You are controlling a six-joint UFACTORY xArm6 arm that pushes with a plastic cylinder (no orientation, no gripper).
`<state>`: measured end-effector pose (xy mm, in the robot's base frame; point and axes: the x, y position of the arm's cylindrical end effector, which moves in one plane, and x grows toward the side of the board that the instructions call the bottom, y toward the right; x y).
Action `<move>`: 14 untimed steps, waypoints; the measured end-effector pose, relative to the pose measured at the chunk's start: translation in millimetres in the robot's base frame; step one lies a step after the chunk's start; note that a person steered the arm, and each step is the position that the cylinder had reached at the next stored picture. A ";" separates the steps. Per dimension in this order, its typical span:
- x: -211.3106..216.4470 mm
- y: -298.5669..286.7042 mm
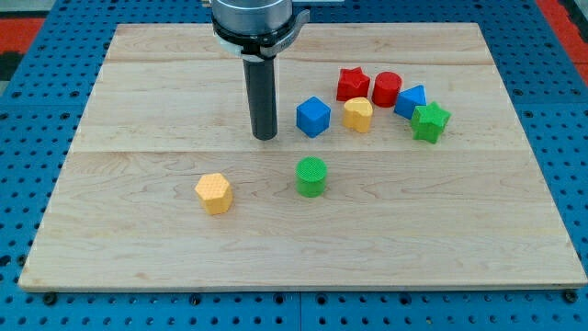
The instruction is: Move the green circle toward the yellow heart
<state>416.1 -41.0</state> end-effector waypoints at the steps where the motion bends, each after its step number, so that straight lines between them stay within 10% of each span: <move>1: 0.0 -1.1; 3: -9.6 6.4; 7: 111.6 135.1; 8: 147.1 91.4; 14: 60.3 64.0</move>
<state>476.4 22.9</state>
